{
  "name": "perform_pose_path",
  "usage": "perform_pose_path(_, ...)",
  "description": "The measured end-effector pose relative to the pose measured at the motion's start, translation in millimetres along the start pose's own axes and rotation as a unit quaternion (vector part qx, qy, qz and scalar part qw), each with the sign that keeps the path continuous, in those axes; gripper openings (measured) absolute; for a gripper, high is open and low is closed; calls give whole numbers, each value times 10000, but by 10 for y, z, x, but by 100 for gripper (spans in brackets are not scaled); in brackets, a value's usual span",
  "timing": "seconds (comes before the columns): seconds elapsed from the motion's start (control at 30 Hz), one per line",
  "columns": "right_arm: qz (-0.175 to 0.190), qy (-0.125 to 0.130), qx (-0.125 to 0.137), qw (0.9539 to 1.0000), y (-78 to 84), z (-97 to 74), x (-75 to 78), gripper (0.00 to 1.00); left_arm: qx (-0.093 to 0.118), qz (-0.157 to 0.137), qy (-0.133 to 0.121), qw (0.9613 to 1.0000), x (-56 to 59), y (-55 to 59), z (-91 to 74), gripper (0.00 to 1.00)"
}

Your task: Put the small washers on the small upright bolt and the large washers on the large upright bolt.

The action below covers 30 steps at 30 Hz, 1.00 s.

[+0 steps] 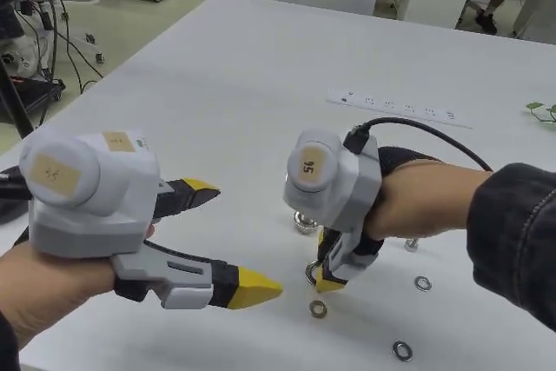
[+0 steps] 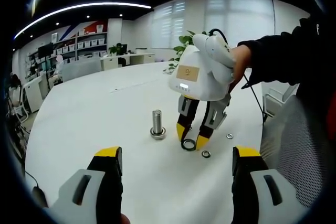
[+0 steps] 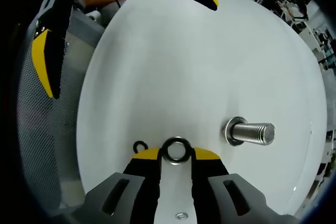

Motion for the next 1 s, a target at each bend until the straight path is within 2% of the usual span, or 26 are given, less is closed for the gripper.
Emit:
perform_pose_path(0.2, 73, -4, 57, 10000, 24, -4, 9, 21, -8, 6, 3, 10000, -1, 0, 11, 86)
perform_pose_path(0.6, 131, 36, -25, 9999, 80, -18, 7, 22, -19, 15, 29, 10000, 8, 1, 30, 86)
perform_pose_path(1.0, 274, 70, -72, 9996, 231, -61, 41, 22, -42, 20, 56, 10000, 8, -3, 50, 86)
Point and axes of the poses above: the centre of the closed fingertips' face, and the gripper's own axes: z roughly forward along the fingers, x roughly to its right, y roughly out of its underside, the point moved 8 cm from there along -z, roughly backward along the fingers, and after that the axes turned 9 degrees about -y, right-handed, at the moved point
